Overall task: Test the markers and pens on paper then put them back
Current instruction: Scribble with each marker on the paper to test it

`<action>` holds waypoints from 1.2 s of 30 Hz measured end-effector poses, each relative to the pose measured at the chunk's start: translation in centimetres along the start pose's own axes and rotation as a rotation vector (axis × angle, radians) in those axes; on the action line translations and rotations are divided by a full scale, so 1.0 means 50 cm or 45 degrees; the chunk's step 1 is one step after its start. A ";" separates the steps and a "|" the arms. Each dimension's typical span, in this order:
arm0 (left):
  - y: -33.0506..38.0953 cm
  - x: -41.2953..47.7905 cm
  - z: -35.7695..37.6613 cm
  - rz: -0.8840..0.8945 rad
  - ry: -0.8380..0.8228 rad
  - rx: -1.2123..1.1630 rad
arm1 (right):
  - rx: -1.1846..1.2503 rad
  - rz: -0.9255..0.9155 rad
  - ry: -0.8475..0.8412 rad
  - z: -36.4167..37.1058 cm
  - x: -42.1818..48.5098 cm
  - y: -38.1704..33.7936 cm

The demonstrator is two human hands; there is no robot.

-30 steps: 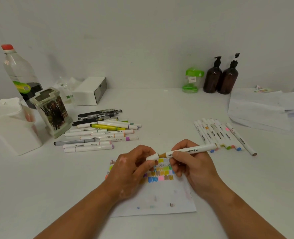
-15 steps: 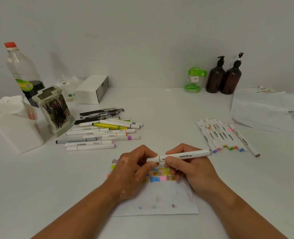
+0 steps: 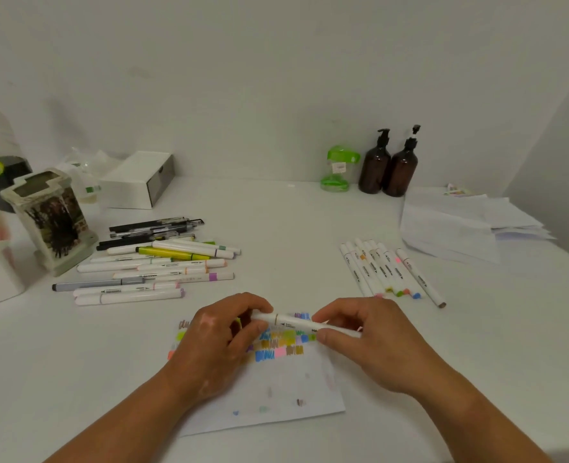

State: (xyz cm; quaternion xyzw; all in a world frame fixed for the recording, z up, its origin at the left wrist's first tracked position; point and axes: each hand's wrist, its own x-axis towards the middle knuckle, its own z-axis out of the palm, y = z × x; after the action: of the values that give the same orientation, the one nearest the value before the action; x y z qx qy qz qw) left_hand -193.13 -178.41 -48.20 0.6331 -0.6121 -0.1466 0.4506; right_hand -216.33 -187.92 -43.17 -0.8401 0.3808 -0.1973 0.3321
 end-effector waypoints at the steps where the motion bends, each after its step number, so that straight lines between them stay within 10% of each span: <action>1: 0.000 0.000 0.000 0.001 0.010 -0.001 | -0.091 0.013 -0.034 0.004 -0.006 -0.001; 4: -0.002 0.003 0.001 -0.021 0.055 -0.009 | -0.236 0.029 -0.070 -0.019 -0.013 0.017; 11: -0.009 0.006 0.004 0.110 -0.028 0.364 | -0.093 0.518 0.770 -0.220 0.055 0.187; 26: -0.007 -0.006 -0.004 0.235 -0.173 0.589 | -0.436 0.739 0.509 -0.199 0.110 0.268; 36: -0.037 0.027 -0.099 0.020 0.108 0.809 | -0.506 0.101 0.476 -0.024 0.026 0.081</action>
State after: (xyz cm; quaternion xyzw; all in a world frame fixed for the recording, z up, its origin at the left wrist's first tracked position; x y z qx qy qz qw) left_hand -188.02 -177.97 -46.36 0.7430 -0.6128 0.0818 0.2564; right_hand -218.27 -191.40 -45.12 -0.8223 0.4992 -0.2572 0.0923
